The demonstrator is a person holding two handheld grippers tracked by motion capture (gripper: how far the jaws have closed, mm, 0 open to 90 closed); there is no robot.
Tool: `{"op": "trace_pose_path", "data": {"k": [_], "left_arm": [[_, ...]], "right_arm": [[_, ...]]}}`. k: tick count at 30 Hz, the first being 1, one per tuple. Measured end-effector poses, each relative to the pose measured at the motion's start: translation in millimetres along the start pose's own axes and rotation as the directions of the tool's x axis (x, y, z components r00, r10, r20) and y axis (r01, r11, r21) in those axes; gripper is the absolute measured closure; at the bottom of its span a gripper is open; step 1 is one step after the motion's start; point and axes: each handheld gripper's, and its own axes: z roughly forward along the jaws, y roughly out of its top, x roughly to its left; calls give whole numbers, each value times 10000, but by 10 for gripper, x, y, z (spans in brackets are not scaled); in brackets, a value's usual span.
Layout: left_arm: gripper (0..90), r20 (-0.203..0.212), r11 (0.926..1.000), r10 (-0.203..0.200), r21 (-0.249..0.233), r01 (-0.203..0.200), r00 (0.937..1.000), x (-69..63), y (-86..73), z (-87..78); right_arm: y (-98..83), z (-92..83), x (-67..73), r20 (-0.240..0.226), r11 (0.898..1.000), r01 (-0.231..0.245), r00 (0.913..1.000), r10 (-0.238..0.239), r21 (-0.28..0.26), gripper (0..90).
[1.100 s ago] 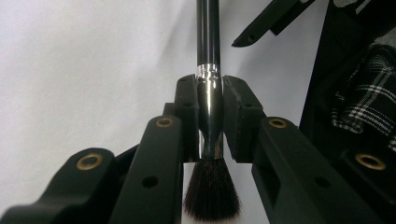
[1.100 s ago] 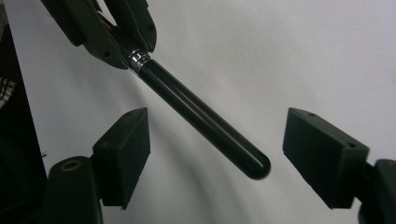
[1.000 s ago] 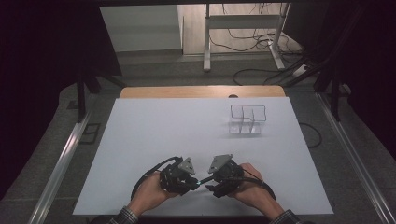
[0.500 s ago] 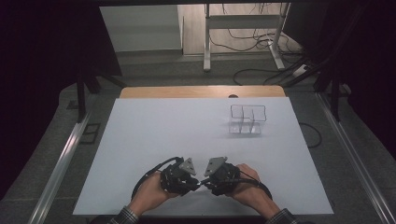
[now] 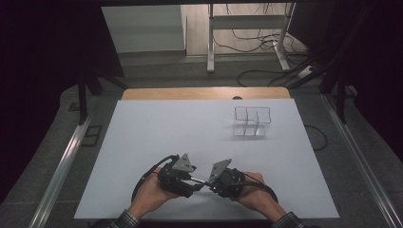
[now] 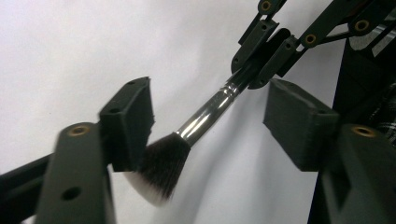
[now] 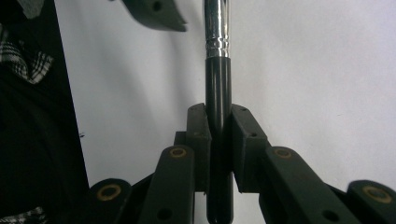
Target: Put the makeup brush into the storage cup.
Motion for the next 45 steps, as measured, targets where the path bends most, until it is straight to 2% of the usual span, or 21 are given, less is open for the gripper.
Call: {"op": "trace_pose_path", "data": {"k": [6,9,11,12,16,21,28,30,34,40,41,42,43,44,45], "left_arm": [[151,-57,9986,-392,-345,390,9992,46,-22,-2],[108,-78,9951,-872,-471,868,9962,57,-44,-22],[87,-102,9944,-927,-518,920,9956,69,-54,-33],[70,-281,9922,-1069,-679,1048,9939,83,-72,-45],[41,-414,9886,-1186,-981,1141,9921,103,-99,-51],[19,-469,9875,-1143,-1146,1083,9923,131,-127,-61],[22,-889,9929,-719,-1006,629,9934,145,-162,-54],[21,-927,9933,-724,-964,634,9931,152,-170,-46],[21,-822,9922,-888,-949,809,9927,166,-192,-28],[22,-548,9835,-1374,-1264,1297,9890,196,-205,-53],[23,-485,9807,-1485,-1353,1408,9877,204,-208,-58],[25,-301,9732,-1792,-1515,1727,9833,225,-217,-71],[27,-301,9732,-1792,-1515,1727,9833,225,-217,-71],[28,-96,9680,-1984,-1589,1943,9801,240,-221,-76],[29,-96,9680,-1984,-1589,1943,9801,240,-221,-76]], "right_arm": [[-28,1,-28,56,9995,-327,9994,327,35,790],[-41,-4,-36,87,9993,-372,9993,372,23,790],[-50,-10,-42,93,9990,-455,9989,455,-1,789],[-58,-12,-45,133,9987,-511,9986,511,-21,789],[-77,-9,-56,224,9983,-589,9980,589,-9,789],[-96,-13,-72,416,9975,-704,9967,702,17,789],[-145,-50,-130,746,9937,-1120,9909,1124,-92,789],[-165,-73,-160,868,9898,-1405,9861,1419,-219,788],[-178,-93,-178,1021,9871,-1565,9820,1590,-327,788],[-200,-134,-211,1272,9785,-1944,9711,2020,-696,788],[-204,-140,-217,1303,9775,-1980,9698,2061,-727,788],[-210,-152,-222,1387,9751,-2049,9667,2152,-848,788],[-210,-152,-222,1387,9751,-2049,9667,2152,-848,788],[-212,-169,-222,1429,9712,-2147,9631,2280,-1028,788],[-212,-169,-222,1429,9712,-2147,9631,2280,-1028,788]]}}
